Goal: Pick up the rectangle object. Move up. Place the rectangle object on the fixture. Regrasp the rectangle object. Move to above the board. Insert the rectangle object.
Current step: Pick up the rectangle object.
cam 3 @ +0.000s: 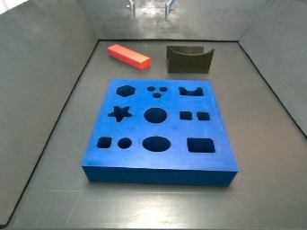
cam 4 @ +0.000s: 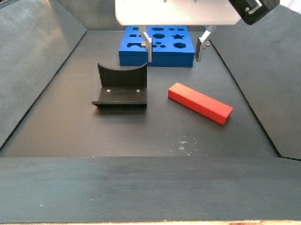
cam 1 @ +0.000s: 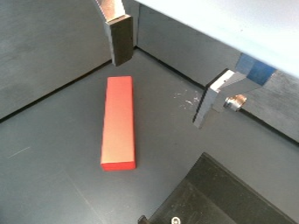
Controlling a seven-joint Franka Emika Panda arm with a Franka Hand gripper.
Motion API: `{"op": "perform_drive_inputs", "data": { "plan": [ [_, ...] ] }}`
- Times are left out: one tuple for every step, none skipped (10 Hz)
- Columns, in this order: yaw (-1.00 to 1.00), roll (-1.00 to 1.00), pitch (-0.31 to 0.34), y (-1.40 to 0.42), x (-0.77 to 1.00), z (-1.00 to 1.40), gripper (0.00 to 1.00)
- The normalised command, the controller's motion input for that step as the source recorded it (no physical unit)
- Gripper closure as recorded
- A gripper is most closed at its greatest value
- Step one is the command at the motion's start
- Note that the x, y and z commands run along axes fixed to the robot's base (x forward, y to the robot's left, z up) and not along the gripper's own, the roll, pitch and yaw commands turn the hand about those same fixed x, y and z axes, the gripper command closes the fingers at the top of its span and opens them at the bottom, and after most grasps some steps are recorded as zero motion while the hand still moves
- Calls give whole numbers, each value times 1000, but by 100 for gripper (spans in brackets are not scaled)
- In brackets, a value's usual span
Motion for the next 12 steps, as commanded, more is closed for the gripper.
{"op": "perform_drive_inputs", "data": {
  "plan": [
    [0, -20, 0, 0, -154, -151, 0],
    [123, -97, -51, 0, -57, -251, 0],
    [200, -31, -126, -17, -169, -309, 0],
    [294, 0, -223, -74, -194, -291, 0],
    [360, 0, -251, -86, -220, -286, 0],
    [383, 0, -306, -123, -249, -309, 0],
    [423, 0, -371, -160, -291, -306, 0],
    [426, 0, -411, -137, -326, -317, 0],
    [389, 0, -471, -174, -349, -314, 0],
    [411, -17, -489, -114, -289, -346, 0],
    [546, 0, -503, -126, -306, -354, 0],
    [614, 0, -517, -117, -294, -363, 0]
  ]
}}
